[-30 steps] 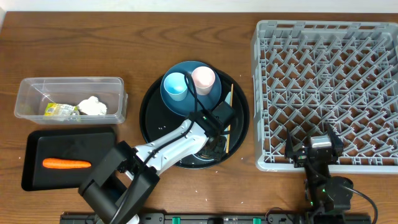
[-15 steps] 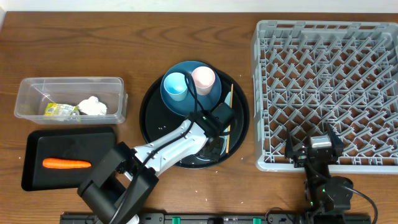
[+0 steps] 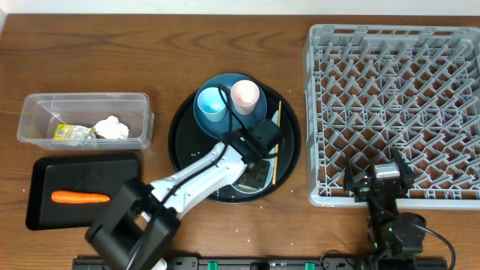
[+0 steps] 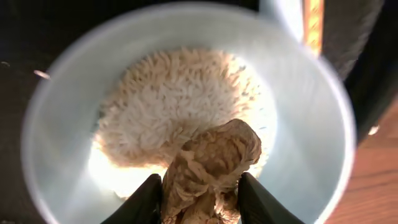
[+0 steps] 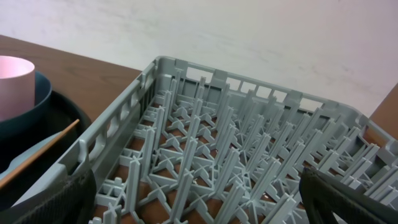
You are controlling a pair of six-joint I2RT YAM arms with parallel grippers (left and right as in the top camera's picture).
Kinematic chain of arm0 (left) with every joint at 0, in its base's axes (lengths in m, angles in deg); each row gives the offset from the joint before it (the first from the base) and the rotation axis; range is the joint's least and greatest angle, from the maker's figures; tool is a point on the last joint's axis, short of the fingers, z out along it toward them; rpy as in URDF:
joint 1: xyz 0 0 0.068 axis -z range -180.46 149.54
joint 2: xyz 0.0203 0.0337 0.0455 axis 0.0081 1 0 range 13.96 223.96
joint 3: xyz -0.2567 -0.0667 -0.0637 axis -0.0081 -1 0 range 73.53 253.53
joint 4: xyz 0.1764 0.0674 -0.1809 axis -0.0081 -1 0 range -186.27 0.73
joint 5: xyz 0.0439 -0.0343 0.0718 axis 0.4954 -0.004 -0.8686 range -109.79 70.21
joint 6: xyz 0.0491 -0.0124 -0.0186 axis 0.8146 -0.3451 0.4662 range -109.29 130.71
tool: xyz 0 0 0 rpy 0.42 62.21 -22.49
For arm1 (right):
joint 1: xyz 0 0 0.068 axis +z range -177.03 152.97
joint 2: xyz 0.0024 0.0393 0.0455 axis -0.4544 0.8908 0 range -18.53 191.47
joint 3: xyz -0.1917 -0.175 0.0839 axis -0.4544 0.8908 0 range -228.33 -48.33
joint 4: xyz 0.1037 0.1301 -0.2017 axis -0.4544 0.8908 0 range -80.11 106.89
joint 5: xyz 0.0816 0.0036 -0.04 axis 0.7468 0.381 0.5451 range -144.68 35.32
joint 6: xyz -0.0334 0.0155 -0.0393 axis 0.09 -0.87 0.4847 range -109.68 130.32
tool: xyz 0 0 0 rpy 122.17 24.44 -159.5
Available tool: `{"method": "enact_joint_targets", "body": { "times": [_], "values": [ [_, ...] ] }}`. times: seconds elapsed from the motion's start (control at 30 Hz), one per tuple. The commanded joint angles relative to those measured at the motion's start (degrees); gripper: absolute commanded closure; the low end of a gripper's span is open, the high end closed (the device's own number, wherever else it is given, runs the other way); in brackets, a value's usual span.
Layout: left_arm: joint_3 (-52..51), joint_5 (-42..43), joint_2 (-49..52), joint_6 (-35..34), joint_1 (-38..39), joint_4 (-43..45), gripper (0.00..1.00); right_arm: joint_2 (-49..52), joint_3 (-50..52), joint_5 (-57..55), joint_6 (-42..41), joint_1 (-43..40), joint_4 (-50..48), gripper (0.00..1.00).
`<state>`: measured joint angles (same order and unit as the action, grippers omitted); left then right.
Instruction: Sort waste into correct bins and load items into the dishwasher rack
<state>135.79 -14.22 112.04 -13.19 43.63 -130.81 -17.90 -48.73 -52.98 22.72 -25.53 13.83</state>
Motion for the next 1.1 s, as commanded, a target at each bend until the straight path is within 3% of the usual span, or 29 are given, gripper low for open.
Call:
{"method": "enact_joint_targets", "body": {
  "times": [0.0, 0.6, 1.07],
  "values": [
    [1.4, -1.1, -2.8, 0.3, -0.9, -0.2, 0.68, -0.2, 0.1, -0.2, 0.3, -0.3, 0.2, 0.01],
    [1.5, -2.5, -3.4, 0.3, -1.1, -1.0, 0.67, -0.2, 0.1, -0.2, 0.3, -0.3, 0.2, 0.01],
    [1.5, 1.6, -6.3, 0.3, -4.2, -1.3, 0.67, -0.2, 0.1, -0.2, 0.3, -0.3, 0.2, 0.01]
  ]
}}
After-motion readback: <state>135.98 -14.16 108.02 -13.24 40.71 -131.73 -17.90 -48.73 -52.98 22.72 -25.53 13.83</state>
